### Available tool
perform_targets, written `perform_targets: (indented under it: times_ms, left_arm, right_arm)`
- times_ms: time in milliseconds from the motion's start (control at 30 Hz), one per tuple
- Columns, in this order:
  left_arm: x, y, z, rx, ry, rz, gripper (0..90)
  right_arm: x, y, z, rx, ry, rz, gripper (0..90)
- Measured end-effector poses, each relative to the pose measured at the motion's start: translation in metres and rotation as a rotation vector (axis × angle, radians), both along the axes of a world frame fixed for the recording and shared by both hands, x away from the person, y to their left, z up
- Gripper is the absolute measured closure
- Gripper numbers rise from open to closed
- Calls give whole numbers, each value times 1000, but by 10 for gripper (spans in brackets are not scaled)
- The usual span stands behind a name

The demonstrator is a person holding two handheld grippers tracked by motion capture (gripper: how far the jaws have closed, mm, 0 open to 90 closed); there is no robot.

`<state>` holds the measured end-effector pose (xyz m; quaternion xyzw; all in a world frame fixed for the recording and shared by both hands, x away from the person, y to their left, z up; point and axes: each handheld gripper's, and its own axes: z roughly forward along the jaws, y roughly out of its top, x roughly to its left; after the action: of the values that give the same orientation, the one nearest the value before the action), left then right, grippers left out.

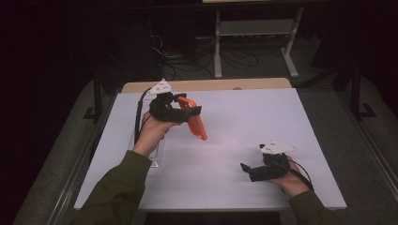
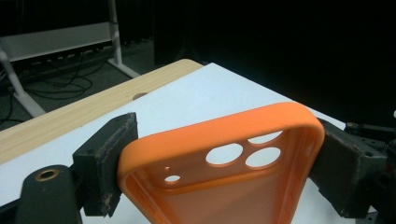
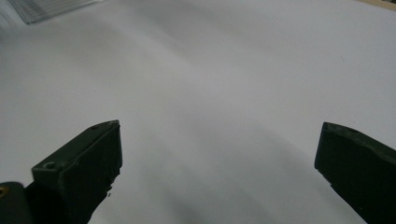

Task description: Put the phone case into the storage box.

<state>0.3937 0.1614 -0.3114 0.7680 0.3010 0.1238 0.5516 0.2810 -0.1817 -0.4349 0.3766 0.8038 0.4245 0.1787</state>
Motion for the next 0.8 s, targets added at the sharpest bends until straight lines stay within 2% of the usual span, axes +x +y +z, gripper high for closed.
perform_targets:
  times_ms: [367,467,800]
  left_arm:
    - [8,14,18,1,-26,20,150]
    - [11,17,23,21,-39,32,150]
    - [23,31,38,45,-80,101,150]
  right_arm:
    - [0,1,0,3,2,4,2]
    - [1,1,0,3,-1,5,2]
    - [1,1,0,5,0,1,2]
